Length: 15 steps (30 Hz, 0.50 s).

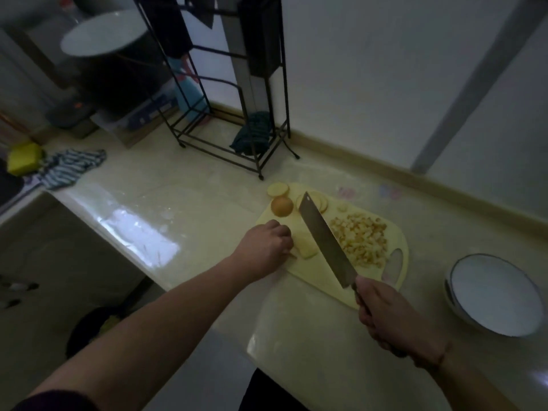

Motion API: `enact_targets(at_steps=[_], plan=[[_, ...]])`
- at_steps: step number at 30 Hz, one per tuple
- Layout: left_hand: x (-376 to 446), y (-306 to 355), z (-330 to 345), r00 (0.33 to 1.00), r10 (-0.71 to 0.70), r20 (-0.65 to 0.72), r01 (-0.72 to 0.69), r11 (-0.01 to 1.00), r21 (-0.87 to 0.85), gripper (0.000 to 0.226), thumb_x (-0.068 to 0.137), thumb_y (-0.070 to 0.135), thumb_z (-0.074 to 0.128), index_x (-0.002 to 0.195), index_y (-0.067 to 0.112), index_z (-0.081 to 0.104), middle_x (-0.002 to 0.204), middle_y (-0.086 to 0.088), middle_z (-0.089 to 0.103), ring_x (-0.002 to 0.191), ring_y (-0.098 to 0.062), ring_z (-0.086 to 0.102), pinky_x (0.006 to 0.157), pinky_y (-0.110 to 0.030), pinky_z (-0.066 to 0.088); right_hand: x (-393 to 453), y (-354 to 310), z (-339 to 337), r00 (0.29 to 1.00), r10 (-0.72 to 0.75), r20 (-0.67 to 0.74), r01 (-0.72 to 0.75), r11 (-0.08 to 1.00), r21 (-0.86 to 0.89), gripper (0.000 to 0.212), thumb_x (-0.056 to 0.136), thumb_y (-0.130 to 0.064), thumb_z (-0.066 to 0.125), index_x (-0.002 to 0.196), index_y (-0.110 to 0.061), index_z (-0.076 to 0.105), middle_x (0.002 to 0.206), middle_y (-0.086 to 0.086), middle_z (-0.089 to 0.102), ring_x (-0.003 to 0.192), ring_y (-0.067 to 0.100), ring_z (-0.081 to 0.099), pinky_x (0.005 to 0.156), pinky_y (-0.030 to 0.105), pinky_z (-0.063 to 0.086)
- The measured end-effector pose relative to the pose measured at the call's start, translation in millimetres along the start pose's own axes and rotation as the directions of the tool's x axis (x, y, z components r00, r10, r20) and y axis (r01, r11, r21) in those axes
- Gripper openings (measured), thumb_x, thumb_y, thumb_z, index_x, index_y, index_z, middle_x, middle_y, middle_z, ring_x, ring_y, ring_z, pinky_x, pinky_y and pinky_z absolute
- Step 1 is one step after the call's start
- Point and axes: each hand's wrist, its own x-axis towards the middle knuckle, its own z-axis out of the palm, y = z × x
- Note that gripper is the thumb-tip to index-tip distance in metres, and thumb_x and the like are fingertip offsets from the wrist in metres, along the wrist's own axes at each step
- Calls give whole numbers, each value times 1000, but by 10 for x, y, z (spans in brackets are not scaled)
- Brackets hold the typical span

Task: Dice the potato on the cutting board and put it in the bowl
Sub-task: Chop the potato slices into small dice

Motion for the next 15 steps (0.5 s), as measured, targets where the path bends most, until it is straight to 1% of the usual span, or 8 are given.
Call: enact_targets(at_steps=[1, 3, 5, 7, 9, 11, 13, 15], plan=[[66, -20, -77, 998, 20, 55, -21, 1000, 19, 22, 75, 16, 75, 97, 14, 73, 103, -6, 66, 89, -29, 62, 62, -38, 55, -53, -1, -18, 1000, 10, -22, -10, 1000, 5, 48, 89, -63, 35, 79, -17, 42, 58, -1, 37, 41, 11, 25, 40, 22, 23], [221, -75, -210, 976, 54, 210, -72, 994, 81, 49, 78, 15, 75, 125, 16, 63, 128, -6, 56, 104, -28, 58, 73, -40, 55, -120, -15, -35, 997, 29, -73, -29, 1000, 6, 52, 83, -67, 35, 80, -16, 42, 57, -1, 35, 41, 11, 24, 41, 21, 22], [391, -127, -292, 929, 89, 360, -153, 976, 155, 77, 79, 21, 77, 147, 22, 41, 150, -4, 38, 115, -26, 53, 80, -38, 53, -159, -37, -5, 992, 59, -116, -56, 998, 22, 52, 83, -67, 36, 80, -16, 43, 56, -2, 35, 40, 11, 24, 41, 21, 22], [564, -161, -331, 864, 129, 487, -250, 949, 192, 95, 80, 29, 80, 156, 26, 23, 160, -2, 24, 118, -28, 54, 80, -34, 48, -172, -52, 71, 984, 71, -166, -70, 997, 14, 49, 89, -62, 36, 79, -15, 45, 56, -3, 38, 38, 10, 27, 40, 20, 24], [690, -171, -329, 800, 190, 569, -352, 917, 187, 98, 82, 33, 79, 158, 27, 18, 161, -4, 22, 115, -30, 57, 79, -33, 43, -172, -56, 175, 973, 80, -216, -80, 997, 12, 45, 95, -55, 37, 78, -15, 46, 56, -3, 41, 37, 9, 31, 38, 19, 26], [767, -171, -299, 758, 244, 605, -419, 893, 165, 91, 85, 37, 76, 157, 27, 22, 157, -5, 27, 108, -30, 59, 79, -36, 47, -160, -63, 276, 965, 88, -248, -86, 996, 19, 44, 97, -52, 38, 78, -13, 47, 56, -2, 43, 36, 8, 33, 37, 20, 27], [794, -168, -268, 746, 263, 612, -413, 904, 114, 82, 87, 39, 73, 155, 26, 28, 154, -6, 28, 104, -29, 60, 82, -40, 52, -131, -49, 362, 957, 90, -277, -92, 996, 6, 43, 97, -51, 38, 77, -13, 46, 56, -1, 44, 36, 6, 34, 37, 20, 29], [778, -168, -242, 745, 268, 610, -370, 928, 44, 77, 88, 36, 73, 153, 23, 33, 150, -6, 30, 103, -28, 60, 83, -37, 51, -104, -15, 425, 949, 115, -294, -111, 993, 30, 43, 98, -51, 38, 77, -14, 46, 57, -1, 44, 36, 7, 34, 37, 19, 28]])
